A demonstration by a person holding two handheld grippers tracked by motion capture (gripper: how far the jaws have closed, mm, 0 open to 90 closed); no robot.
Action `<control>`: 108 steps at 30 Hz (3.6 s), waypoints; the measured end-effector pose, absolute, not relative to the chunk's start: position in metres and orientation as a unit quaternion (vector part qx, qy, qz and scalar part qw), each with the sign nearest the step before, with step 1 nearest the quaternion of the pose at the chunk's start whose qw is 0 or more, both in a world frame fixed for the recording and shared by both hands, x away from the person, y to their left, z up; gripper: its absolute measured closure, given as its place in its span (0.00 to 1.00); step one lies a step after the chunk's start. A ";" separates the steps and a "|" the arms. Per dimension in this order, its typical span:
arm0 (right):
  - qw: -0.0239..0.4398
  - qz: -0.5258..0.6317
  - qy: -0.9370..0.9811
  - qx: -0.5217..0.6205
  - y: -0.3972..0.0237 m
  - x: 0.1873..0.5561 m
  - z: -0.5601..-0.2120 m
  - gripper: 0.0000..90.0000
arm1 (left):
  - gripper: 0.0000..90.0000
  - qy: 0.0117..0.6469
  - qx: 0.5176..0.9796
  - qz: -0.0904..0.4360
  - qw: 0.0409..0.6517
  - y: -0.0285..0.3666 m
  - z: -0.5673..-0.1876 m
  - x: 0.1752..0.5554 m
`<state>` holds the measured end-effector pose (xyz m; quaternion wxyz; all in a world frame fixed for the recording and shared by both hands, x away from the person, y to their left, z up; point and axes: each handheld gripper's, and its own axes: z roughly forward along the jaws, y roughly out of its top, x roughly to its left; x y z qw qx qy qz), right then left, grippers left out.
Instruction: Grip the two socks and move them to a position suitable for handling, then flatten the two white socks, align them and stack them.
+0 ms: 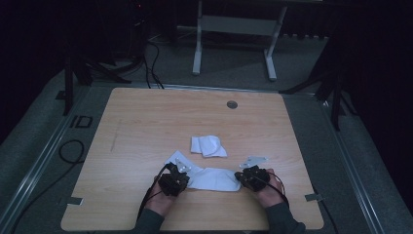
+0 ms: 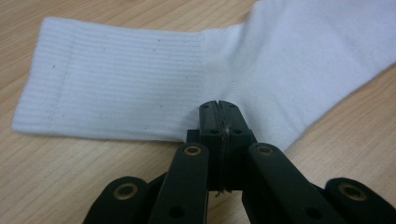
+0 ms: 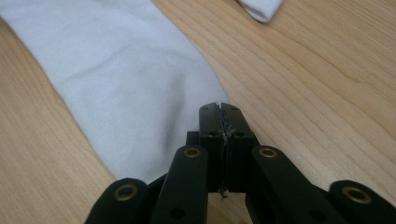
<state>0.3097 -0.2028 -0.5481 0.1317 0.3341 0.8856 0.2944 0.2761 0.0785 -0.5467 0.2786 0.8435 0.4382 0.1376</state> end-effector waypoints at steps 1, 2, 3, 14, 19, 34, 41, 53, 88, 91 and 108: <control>0.131 0.294 0.886 0.333 -0.202 0.310 -0.548 0.97 | 0.98 0.439 0.843 0.136 0.280 0.079 -0.547 0.276; 0.131 0.294 0.887 0.332 -0.202 0.310 -0.548 0.96 | 0.97 0.440 0.841 0.130 0.286 0.081 -0.546 0.277; 0.129 0.294 0.887 0.332 -0.201 0.310 -0.547 0.95 | 0.95 0.439 0.840 0.126 0.293 0.082 -0.545 0.277; 0.148 0.317 0.881 0.318 -0.173 0.334 -0.525 0.92 | 0.79 0.456 0.816 0.142 0.326 0.107 -0.531 0.282; 0.155 0.321 0.877 0.321 -0.159 0.351 -0.521 0.93 | 0.78 0.470 0.806 0.154 0.325 0.119 -0.529 0.286; 0.179 0.258 0.888 0.336 -0.116 0.400 -0.542 0.94 | 0.75 0.493 0.789 0.183 0.319 0.140 -0.537 0.295; 0.164 0.272 0.881 0.350 -0.121 0.382 -0.543 0.92 | 0.75 0.506 0.779 0.200 0.312 0.150 -0.542 0.301; 0.148 0.296 0.871 0.363 -0.138 0.380 -0.518 0.69 | 0.75 0.515 0.774 0.207 0.305 0.153 -0.548 0.306; 0.148 0.339 0.829 0.419 -0.197 0.391 -0.481 0.98 | 0.72 0.524 0.773 0.209 0.289 0.153 -0.552 0.308; 0.151 0.331 0.827 0.429 -0.217 0.392 -0.481 0.98 | 0.72 0.524 0.774 0.207 0.287 0.152 -0.553 0.309; 0.154 0.255 0.827 0.477 -0.290 0.389 -0.513 0.94 | 0.72 0.529 0.772 0.206 0.284 0.151 -0.555 0.309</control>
